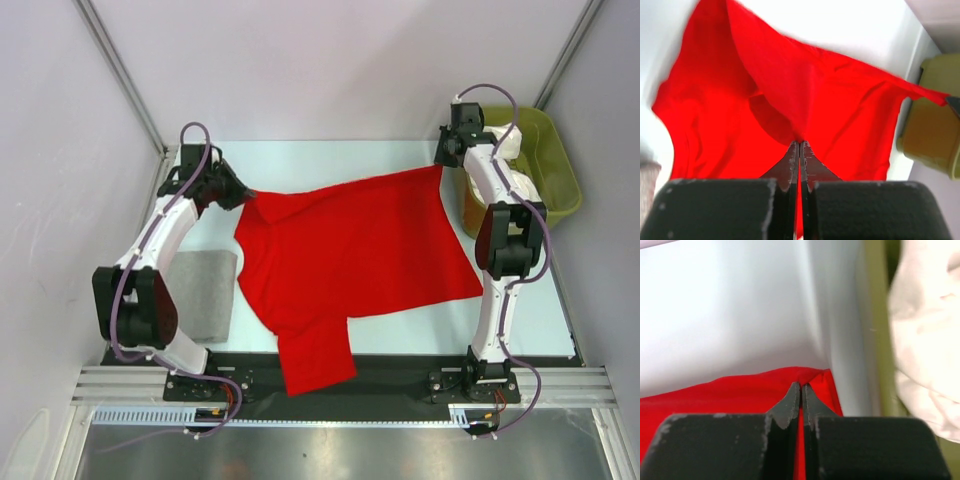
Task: Fold and stack the t-shirts
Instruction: Fold the tshirt
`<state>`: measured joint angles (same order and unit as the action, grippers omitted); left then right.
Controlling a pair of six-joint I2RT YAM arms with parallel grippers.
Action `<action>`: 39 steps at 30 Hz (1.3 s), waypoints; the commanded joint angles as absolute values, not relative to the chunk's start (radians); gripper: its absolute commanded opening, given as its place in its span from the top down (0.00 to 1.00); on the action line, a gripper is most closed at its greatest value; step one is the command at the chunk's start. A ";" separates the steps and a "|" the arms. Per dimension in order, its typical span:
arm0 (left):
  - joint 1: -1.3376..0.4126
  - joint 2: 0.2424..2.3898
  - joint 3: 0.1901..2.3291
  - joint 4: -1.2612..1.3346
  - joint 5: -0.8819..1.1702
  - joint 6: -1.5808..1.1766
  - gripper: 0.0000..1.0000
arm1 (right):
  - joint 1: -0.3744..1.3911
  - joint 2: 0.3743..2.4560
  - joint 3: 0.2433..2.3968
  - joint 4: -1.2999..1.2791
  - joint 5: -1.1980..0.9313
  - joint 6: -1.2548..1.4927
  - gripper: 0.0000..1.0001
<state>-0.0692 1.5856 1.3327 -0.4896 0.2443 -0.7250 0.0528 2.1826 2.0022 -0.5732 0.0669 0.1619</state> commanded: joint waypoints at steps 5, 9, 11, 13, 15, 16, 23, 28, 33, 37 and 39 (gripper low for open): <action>-0.066 1.390 1.200 -0.494 0.301 -0.769 1.00 | 0.037 2.094 1.965 -0.626 0.066 0.089 0.97; -0.066 1.319 1.137 -0.502 0.308 -0.781 1.00 | 0.029 2.095 1.965 -0.643 0.067 0.068 0.97; -0.066 1.302 1.098 -0.500 0.324 -0.802 1.00 | 0.028 2.097 1.964 -0.647 0.066 0.064 0.97; -0.066 1.279 1.069 -0.500 0.336 -0.818 1.00 | 0.022 2.095 1.954 -0.647 0.063 0.069 0.97; -0.067 1.256 1.052 -0.500 0.330 -0.821 1.00 | 0.018 2.092 1.950 -0.649 0.064 0.074 0.97; -0.069 1.237 1.039 -0.500 0.325 -0.821 1.00 | 0.017 2.092 1.945 -0.649 0.071 0.077 0.97; -0.069 1.213 0.989 -0.511 0.321 -0.815 1.00 | 0.014 2.080 1.918 -0.647 0.069 0.081 0.97; -0.071 1.206 0.969 -0.517 0.319 -0.805 1.00 | 0.017 2.080 1.913 -0.655 0.081 0.080 0.97; -0.071 1.203 0.960 -0.526 0.322 -0.801 1.00 | 0.020 2.077 1.895 -0.663 0.113 0.086 0.96; -0.071 1.190 0.959 -0.532 0.319 -0.804 1.00 | 0.023 2.076 1.893 -0.678 0.143 0.087 0.96; -0.071 1.183 0.966 -0.548 0.304 -0.801 1.00 | 0.026 2.065 1.885 -0.681 0.147 0.089 0.96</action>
<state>-0.0696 1.2278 0.9611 -0.5377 0.3023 -0.7959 0.0235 2.1269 1.9026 -0.6426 0.1097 0.0887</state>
